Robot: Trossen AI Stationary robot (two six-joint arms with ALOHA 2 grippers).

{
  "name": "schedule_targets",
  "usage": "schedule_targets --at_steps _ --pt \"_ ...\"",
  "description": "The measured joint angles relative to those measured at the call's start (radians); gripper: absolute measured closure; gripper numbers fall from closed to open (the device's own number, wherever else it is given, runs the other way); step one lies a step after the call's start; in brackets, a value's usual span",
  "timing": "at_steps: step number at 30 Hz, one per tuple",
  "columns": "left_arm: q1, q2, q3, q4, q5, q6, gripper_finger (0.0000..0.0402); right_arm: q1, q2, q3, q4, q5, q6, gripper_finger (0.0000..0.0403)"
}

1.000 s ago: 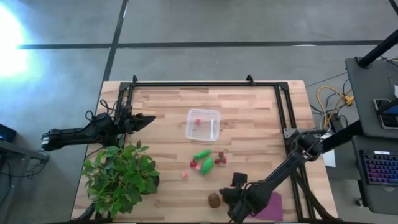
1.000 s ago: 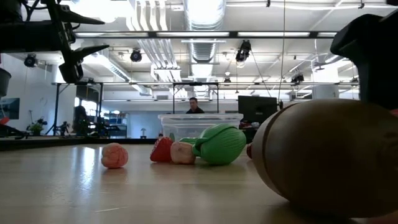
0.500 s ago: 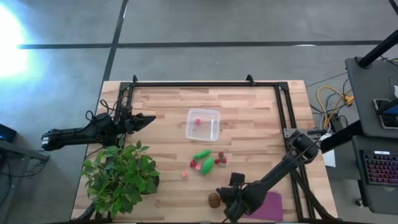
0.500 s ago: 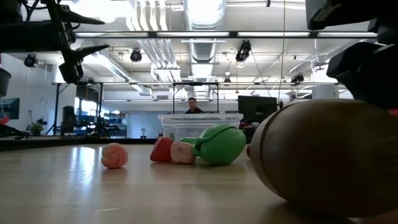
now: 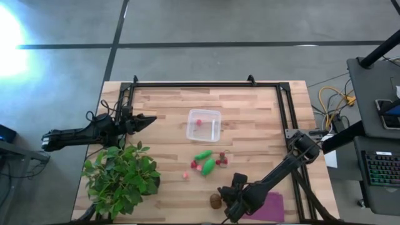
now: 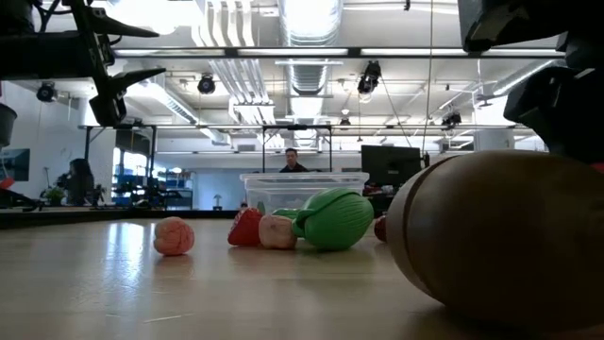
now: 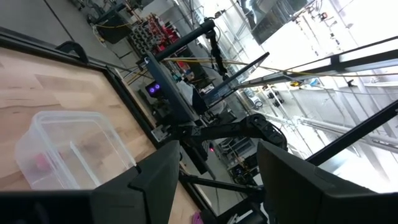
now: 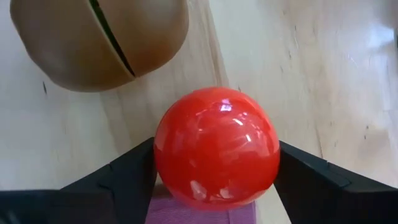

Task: Pick and placing Produce into tupperware
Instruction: Put the tomato into the transparent bin

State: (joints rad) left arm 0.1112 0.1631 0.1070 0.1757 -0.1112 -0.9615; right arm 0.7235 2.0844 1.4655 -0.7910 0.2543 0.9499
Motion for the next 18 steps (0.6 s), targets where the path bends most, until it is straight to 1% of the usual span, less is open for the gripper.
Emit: schedule_targets --at_steps 3,6,10,12,15,18 --pt "0.0 0.0 0.0 0.0 0.0 0.0 0.0201 -0.002 -0.01 0.013 -0.016 0.011 0.019 0.0145" --pt "0.0 0.0 0.0 0.0 0.0 0.0 0.0201 -0.004 -0.035 0.023 -0.015 0.074 0.019 0.0153" --pt "0.0 0.0 0.0 0.0 -0.001 0.0 0.0201 -0.019 -0.062 0.027 -0.031 0.118 0.02 0.0151" --pt "0.0 0.0 0.0 0.0 0.0 0.0 0.0201 -0.031 -0.083 0.027 -0.062 0.141 0.05 0.0147" --pt "0.0 0.0 0.0 0.0 0.0 0.0 0.0201 -0.058 -0.14 0.026 -0.154 0.233 0.129 0.0146" --pt "0.0 0.0 0.0 0.0 -0.001 0.0 0.0201 -0.117 -0.219 0.02 -0.242 0.332 0.184 0.0148"
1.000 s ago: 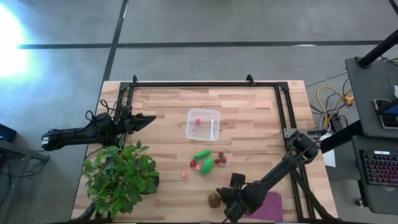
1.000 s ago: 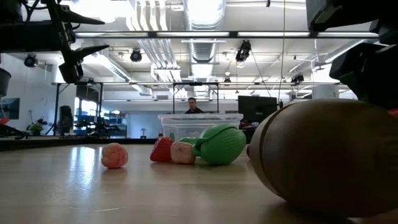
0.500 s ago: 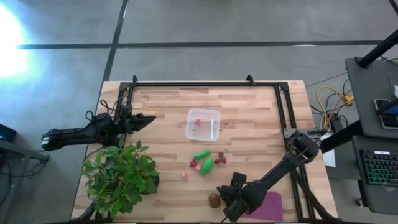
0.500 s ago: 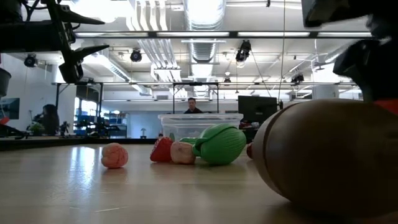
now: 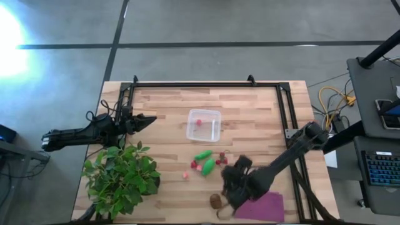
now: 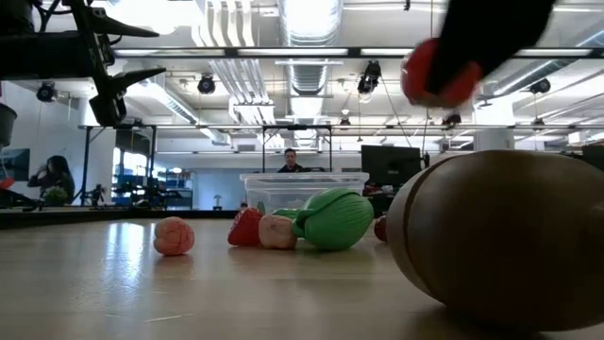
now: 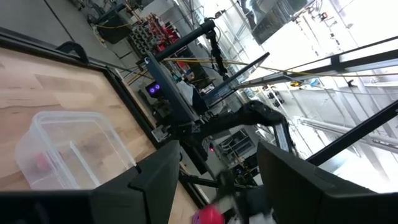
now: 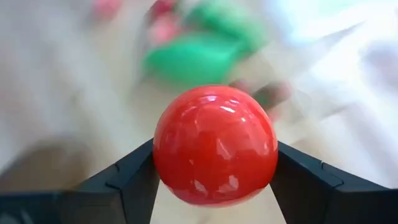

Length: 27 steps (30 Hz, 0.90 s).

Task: Pick and placing Produce into tupperware
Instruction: Put the tomato into the transparent bin

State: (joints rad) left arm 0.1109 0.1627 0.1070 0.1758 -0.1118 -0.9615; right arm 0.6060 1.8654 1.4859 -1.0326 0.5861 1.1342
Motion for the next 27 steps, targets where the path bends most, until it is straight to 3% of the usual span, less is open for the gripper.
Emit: schedule_targets --at_steps 3,7,9,15,27 --pt "0.0 0.0 0.0 0.0 0.0 0.0 0.0201 -0.122 -0.083 -0.019 -0.039 -0.021 0.008 0.0148" --pt "0.0 0.0 0.0 0.001 0.0 0.0 0.0201 -0.338 -0.16 -0.037 0.018 -0.121 -0.125 0.0144" --pt "0.0 0.0 0.0 0.0 0.0 0.0 0.0201 -0.438 -0.17 -0.037 0.07 -0.156 -0.223 0.0144" --pt "0.0 0.0 0.0 0.0 0.0 0.0 0.0201 -0.687 -0.094 -0.038 0.178 -0.415 -0.449 0.0143" --pt "0.0 0.0 0.0 0.0 0.0 0.0 0.0201 -0.702 0.094 0.028 0.186 -0.452 -0.64 0.0134"
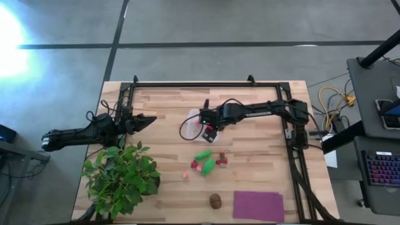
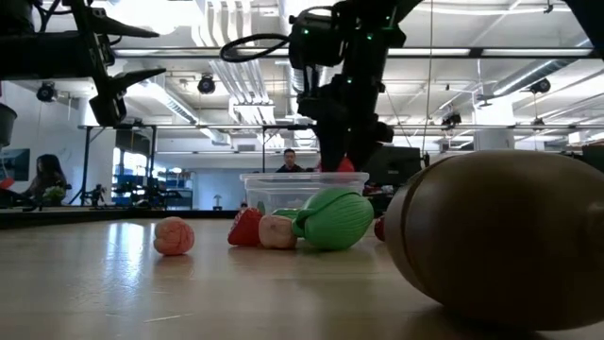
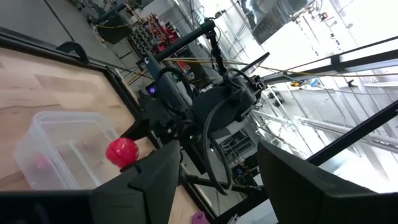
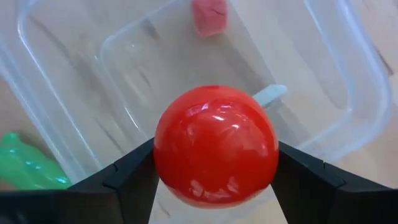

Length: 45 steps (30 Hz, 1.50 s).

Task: Pick and placing Produce into tupperware
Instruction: Put the tomato into the transparent bin, then put the right strawberry into the transparent bin

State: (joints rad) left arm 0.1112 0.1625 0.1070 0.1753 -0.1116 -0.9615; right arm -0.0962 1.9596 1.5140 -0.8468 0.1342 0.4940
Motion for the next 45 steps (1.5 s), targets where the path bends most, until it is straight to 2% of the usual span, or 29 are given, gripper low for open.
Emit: schedule_targets --at_steps 10,18,23,32,35,39,45 --pt "0.0 -0.001 0.0 0.0 0.0 0.0 0.0201 0.032 -0.011 0.016 -0.01 0.02 0.0 0.0074" --pt "0.0 0.0 0.0 0.001 0.0 0.0 0.0201 0.193 -0.17 0.014 -0.144 0.155 -0.028 0.0076" --pt "0.0 -0.001 0.0 0.0 0.0 0.0 0.0201 0.295 -0.185 -0.035 -0.231 0.16 0.091 0.0076" --pt "0.0 0.0 0.0 0.0 0.0 0.0 0.0201 0.479 -0.185 -0.175 -0.091 0.226 0.372 0.0077" --pt "0.0 0.0 0.0 0.0 0.0 0.0 0.0201 0.55 -0.185 -0.194 -0.053 0.288 0.435 0.0088" --pt "0.0 0.0 0.0 0.0 0.0 0.0 0.0201 0.623 -0.177 -0.217 -0.021 0.327 0.521 0.0124" --pt "0.0 0.0 0.0 0.0 0.0 0.0 0.0201 0.669 -0.151 -0.263 -0.01 0.363 0.649 0.0165"
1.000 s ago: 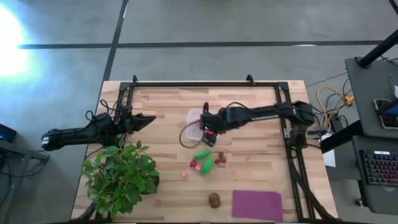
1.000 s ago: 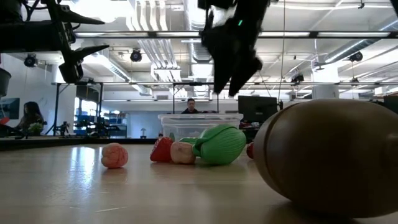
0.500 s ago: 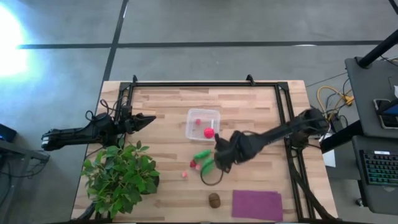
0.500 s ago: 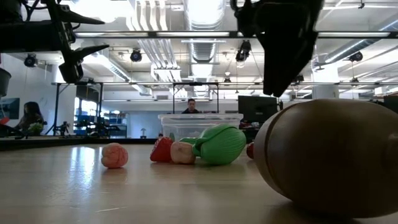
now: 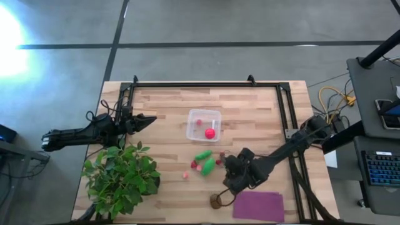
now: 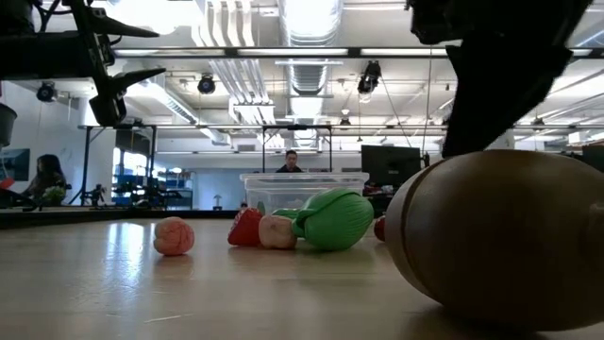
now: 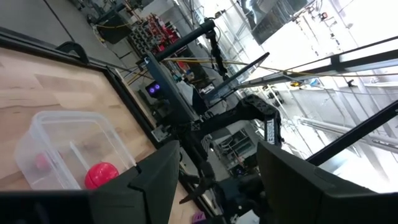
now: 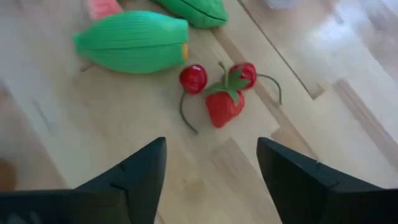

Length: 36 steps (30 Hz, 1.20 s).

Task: Pick and placing Produce into tupperware
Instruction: Put the right strawberry into the transparent bin

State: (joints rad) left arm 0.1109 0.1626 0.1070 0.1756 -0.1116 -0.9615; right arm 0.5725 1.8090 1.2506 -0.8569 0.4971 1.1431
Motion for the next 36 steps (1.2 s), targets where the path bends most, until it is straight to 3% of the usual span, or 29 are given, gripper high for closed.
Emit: schedule_targets --at_steps 7,13,21,28,31,36 --pt "0.0 -0.001 0.0 0.0 0.0 0.0 0.0201 0.005 0.003 -0.062 0.049 0.051 0.07 0.0158" --pt "0.0 0.0 0.0 0.0 0.0 0.0 0.0201 0.005 0.002 -0.125 0.151 0.024 0.063 0.015" --pt "0.0 0.0 0.0 0.0 0.0 0.0 0.0201 -0.064 -0.068 -0.186 0.217 -0.116 0.09 0.0159" --pt "0.0 0.0 0.0 0.0 0.0 0.0 0.0201 -0.268 -0.204 -0.208 0.15 -0.485 0.156 0.0161" --pt "0.0 0.0 0.0 0.0 0.0 0.0 0.0201 -0.344 -0.231 -0.22 0.138 -0.512 0.152 0.016" --pt "0.0 -0.001 0.0 0.0 0.0 0.0 0.0201 -0.386 -0.197 -0.189 0.142 -0.537 -0.027 0.0161"
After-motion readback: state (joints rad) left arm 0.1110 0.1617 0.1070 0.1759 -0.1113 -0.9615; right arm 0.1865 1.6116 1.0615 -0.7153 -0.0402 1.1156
